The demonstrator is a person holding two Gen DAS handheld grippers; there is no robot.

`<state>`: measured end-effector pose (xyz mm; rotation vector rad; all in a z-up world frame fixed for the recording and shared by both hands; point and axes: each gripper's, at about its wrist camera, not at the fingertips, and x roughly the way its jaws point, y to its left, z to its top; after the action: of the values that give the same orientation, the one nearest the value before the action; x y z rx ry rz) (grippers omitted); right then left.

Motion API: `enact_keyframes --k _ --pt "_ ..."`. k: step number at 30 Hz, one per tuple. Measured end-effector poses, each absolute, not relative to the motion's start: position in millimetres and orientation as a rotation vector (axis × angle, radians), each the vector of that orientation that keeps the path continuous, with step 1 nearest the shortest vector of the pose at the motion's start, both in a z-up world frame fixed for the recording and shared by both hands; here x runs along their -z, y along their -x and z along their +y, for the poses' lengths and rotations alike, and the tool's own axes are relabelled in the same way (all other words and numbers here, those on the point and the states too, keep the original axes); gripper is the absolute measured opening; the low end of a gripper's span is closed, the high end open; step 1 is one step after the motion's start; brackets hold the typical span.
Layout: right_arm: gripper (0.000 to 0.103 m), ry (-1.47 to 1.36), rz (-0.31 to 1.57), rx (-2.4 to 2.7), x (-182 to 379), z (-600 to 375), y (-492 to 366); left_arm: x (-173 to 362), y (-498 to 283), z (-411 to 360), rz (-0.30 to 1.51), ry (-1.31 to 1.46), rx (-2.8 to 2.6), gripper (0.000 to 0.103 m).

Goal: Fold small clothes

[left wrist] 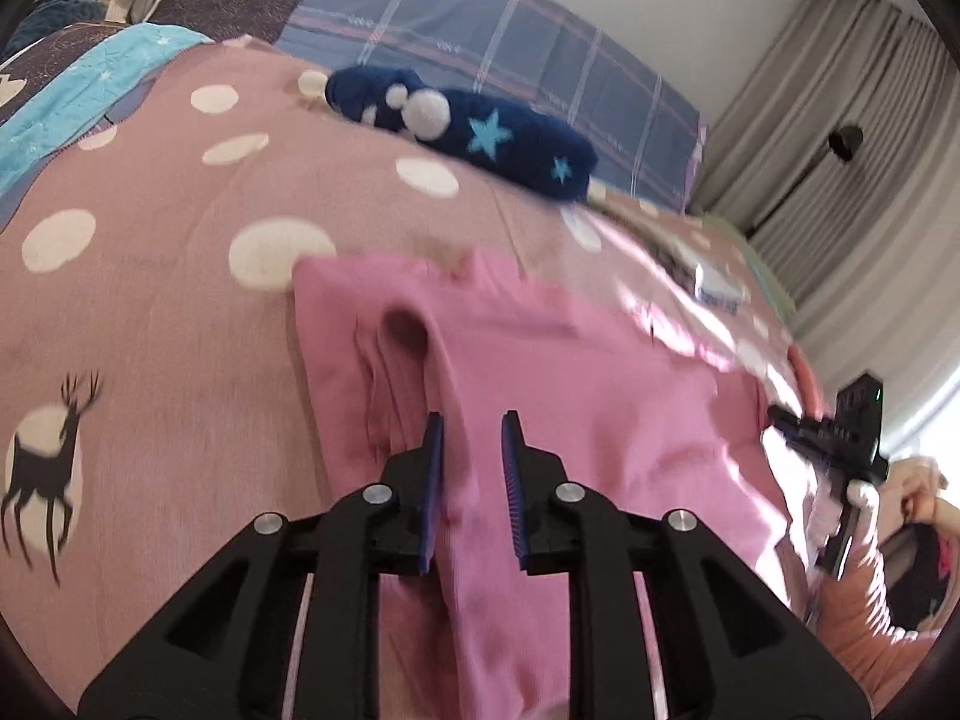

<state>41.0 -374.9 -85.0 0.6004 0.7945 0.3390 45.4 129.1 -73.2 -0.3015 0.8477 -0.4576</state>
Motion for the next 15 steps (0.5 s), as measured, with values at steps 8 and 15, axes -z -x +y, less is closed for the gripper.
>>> enact_keyframes --k 8,15 --pt "0.004 -0.479 0.783 -0.333 71.5 -356.8 -35.3 69.5 -38.5 118.9 0.827 0.227 0.443 0.001" --pt "0.003 -0.616 0.71 -0.419 41.5 -369.1 -47.3 19.3 -52.6 115.1 0.728 0.286 0.535 0.001"
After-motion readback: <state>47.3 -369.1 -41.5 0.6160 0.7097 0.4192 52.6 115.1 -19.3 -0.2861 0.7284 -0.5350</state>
